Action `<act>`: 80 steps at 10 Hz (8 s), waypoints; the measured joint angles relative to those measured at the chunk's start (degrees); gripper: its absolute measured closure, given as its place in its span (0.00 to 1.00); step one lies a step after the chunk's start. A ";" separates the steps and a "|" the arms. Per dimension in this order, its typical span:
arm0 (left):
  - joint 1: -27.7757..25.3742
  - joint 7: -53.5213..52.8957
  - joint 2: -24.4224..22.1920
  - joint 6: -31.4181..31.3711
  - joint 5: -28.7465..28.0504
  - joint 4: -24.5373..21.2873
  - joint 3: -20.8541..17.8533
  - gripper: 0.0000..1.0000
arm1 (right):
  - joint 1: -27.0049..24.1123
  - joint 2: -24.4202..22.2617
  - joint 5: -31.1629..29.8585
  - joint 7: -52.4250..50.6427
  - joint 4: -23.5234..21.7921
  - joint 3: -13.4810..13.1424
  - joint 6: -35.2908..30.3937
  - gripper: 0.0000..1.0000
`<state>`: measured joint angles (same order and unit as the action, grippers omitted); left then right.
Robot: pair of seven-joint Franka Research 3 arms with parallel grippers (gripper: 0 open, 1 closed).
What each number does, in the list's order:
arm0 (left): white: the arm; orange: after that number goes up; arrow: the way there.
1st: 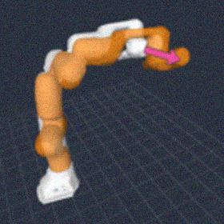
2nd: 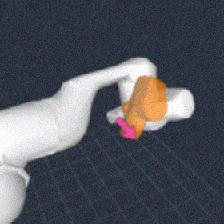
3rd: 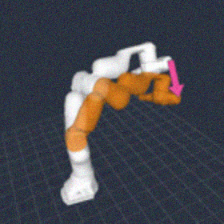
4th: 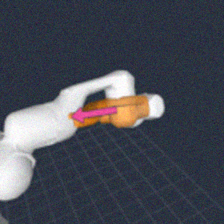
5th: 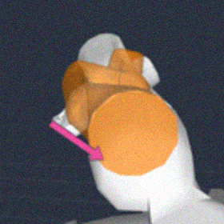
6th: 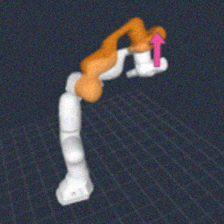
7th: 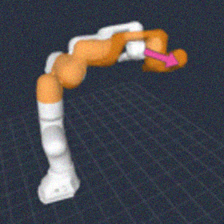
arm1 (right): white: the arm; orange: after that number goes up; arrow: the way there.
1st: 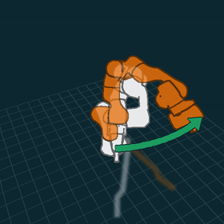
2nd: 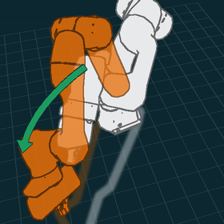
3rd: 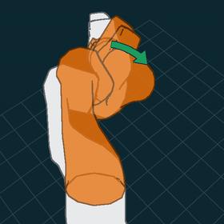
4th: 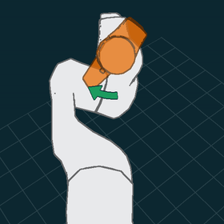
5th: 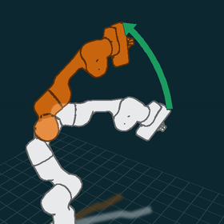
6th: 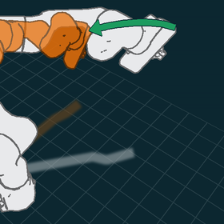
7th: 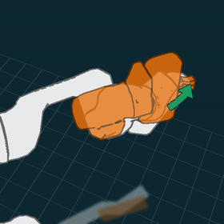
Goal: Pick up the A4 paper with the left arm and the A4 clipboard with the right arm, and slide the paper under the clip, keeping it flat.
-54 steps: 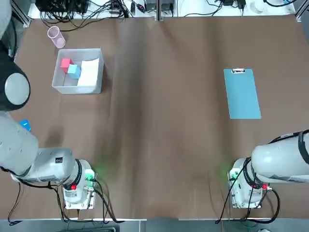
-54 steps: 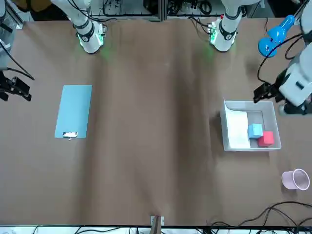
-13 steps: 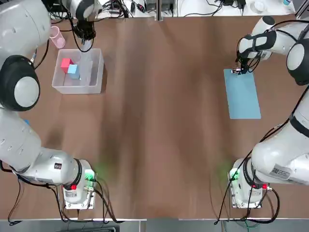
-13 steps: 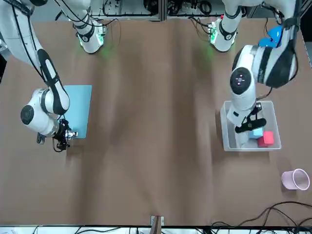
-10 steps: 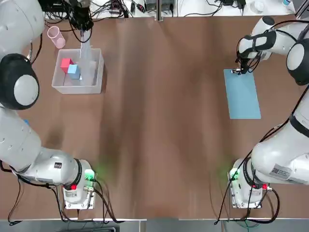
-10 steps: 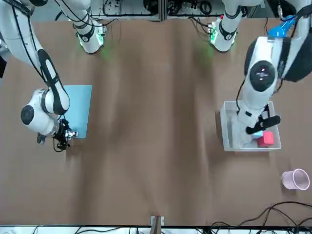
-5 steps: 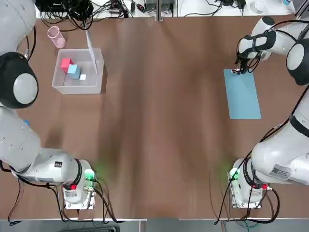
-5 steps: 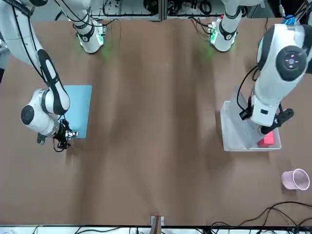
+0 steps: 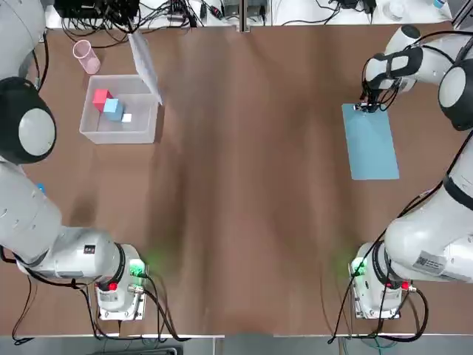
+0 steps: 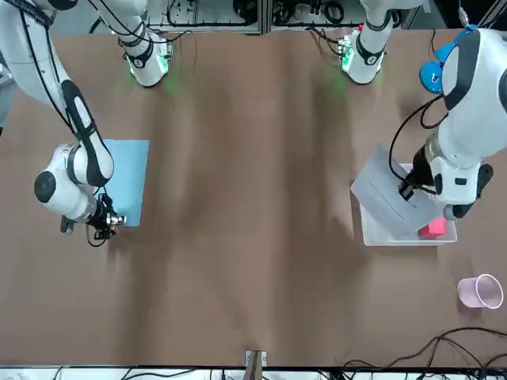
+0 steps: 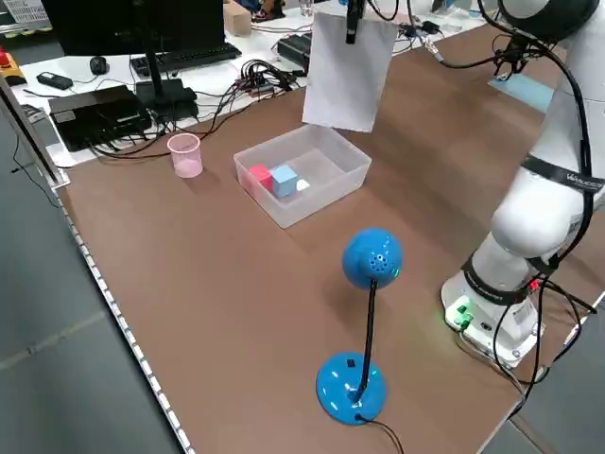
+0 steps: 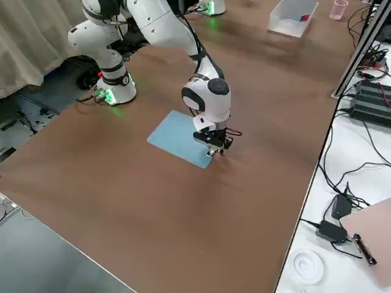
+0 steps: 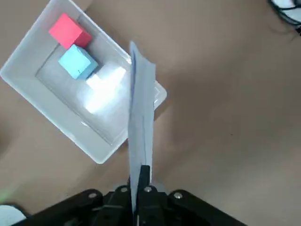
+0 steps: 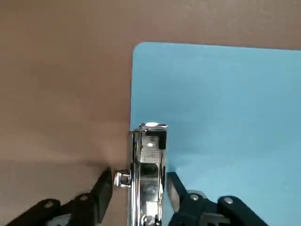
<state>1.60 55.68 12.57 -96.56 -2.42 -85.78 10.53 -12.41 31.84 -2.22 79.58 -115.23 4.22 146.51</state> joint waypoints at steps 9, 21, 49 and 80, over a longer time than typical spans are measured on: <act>-2.55 8.66 0.05 -0.22 7.93 3.42 -0.07 0.99 | 0.00 -0.12 0.04 0.69 0.55 0.00 -0.17 0.68; -2.08 4.94 0.11 -0.14 8.35 3.78 1.05 0.99 | 11.68 -1.59 -0.02 10.70 23.29 0.74 -15.06 0.96; 4.82 46.91 4.41 -6.83 6.19 3.59 1.13 0.99 | 62.78 33.58 -1.06 57.49 55.25 -19.34 -0.35 0.94; 27.13 71.58 5.61 -19.93 3.55 -3.50 1.11 0.99 | 24.45 -20.13 0.18 -61.66 34.50 -9.27 -50.77 0.00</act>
<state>28.73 127.25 18.18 -116.49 1.13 -89.27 11.64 12.05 11.71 -2.04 17.92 -80.73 -5.05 95.74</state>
